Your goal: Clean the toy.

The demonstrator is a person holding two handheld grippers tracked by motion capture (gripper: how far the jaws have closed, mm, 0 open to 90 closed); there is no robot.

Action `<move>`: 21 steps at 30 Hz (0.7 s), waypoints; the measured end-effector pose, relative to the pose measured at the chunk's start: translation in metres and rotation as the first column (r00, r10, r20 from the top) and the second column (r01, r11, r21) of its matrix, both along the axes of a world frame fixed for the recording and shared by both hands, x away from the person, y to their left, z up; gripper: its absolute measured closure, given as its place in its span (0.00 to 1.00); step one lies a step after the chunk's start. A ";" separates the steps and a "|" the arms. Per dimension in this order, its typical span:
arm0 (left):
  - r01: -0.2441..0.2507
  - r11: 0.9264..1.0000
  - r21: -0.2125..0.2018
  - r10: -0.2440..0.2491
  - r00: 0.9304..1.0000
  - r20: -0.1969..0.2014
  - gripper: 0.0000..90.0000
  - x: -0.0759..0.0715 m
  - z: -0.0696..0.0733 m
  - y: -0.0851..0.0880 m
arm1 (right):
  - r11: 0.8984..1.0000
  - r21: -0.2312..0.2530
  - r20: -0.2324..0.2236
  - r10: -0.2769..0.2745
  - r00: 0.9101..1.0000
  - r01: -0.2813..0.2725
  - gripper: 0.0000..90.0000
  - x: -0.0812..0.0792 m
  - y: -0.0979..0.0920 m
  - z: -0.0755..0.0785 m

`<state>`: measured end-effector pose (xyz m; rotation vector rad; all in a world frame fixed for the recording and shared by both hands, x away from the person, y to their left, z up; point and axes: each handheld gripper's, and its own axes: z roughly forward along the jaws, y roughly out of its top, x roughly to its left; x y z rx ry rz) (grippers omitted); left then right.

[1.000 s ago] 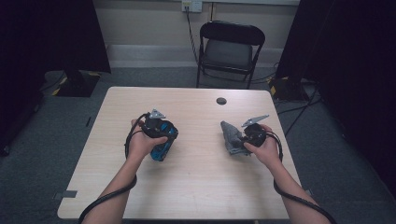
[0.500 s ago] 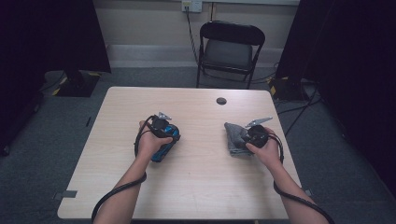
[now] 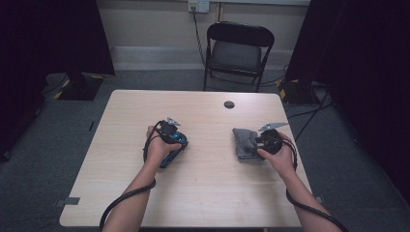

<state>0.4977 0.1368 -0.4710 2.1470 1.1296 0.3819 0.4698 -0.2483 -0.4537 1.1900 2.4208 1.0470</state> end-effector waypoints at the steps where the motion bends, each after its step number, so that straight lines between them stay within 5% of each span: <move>1: 0.009 1.000 -0.006 -0.009 1.000 0.009 0.21 -0.002 0.005 0.001 | 1.000 0.006 0.010 0.005 1.000 -0.005 0.28 -0.001 0.000 0.002; 6: 0.066 0.996 -0.061 -0.062 0.996 0.069 0.20 -0.024 0.026 -0.003 | 0.999 0.031 0.037 0.023 0.999 -0.024 0.27 -0.014 0.004 0.012; 11: 0.152 0.984 -0.089 -0.142 0.983 0.112 0.20 -0.053 0.038 -0.010 | 0.995 0.064 0.050 0.067 0.996 -0.070 0.26 -0.036 0.015 0.017; 15: 0.183 0.973 -0.142 -0.170 0.980 0.103 0.21 -0.073 0.031 -0.009 | 0.991 0.076 0.051 0.106 0.993 -0.109 0.24 -0.055 0.024 0.014; 21: 0.227 0.965 -0.132 -0.214 0.971 0.105 0.21 -0.099 0.021 -0.007 | 0.985 0.068 0.033 0.157 0.987 -0.159 0.23 -0.077 0.034 0.006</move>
